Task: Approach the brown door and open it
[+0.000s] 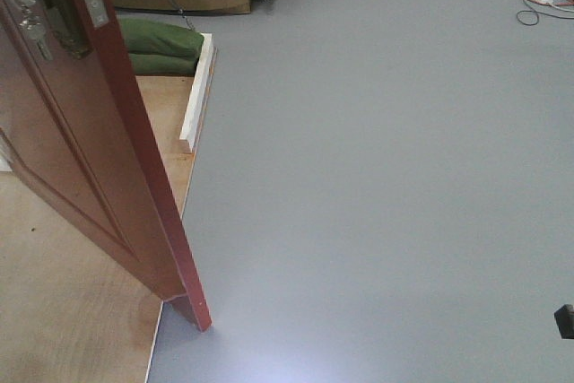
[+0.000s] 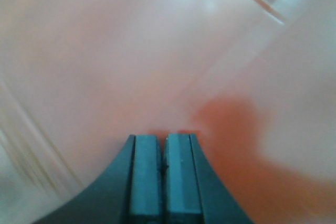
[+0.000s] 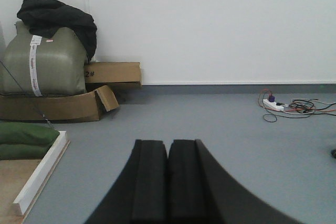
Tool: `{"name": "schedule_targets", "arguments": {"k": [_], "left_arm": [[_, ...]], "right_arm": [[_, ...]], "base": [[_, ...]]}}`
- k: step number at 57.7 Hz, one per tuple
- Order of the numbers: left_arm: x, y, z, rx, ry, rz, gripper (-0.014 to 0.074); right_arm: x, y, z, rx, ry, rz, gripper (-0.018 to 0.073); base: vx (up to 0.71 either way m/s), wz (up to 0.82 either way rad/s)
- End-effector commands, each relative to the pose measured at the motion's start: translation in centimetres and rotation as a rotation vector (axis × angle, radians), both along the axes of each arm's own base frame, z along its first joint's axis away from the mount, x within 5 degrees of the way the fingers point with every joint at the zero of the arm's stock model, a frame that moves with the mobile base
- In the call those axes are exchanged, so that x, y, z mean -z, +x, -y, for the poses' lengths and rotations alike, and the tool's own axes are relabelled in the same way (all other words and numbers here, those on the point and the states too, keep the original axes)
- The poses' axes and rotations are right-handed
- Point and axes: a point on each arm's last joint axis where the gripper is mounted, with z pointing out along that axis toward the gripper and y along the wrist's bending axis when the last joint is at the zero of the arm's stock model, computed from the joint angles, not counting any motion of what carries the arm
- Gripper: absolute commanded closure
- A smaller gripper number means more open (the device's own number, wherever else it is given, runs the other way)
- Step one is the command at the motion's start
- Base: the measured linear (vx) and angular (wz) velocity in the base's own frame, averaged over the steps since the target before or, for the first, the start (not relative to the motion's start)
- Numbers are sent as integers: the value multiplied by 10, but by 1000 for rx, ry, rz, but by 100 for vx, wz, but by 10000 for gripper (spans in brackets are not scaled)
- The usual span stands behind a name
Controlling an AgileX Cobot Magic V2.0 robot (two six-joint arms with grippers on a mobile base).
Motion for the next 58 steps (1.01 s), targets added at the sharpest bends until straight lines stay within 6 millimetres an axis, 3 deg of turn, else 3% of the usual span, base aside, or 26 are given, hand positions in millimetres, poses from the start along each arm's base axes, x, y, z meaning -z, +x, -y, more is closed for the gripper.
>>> {"name": "schedule_targets", "arguments": {"k": [1, 58], "left_arm": [[-28, -19, 9, 23, -16, 83, 600], [-26, -18, 8, 23, -18, 78, 600]], "right_arm": [[-6, -1, 0, 5, -17, 85, 559], [-6, -1, 0, 5, -17, 84, 559]], "base": [[22, -2], [20, -2]]}}
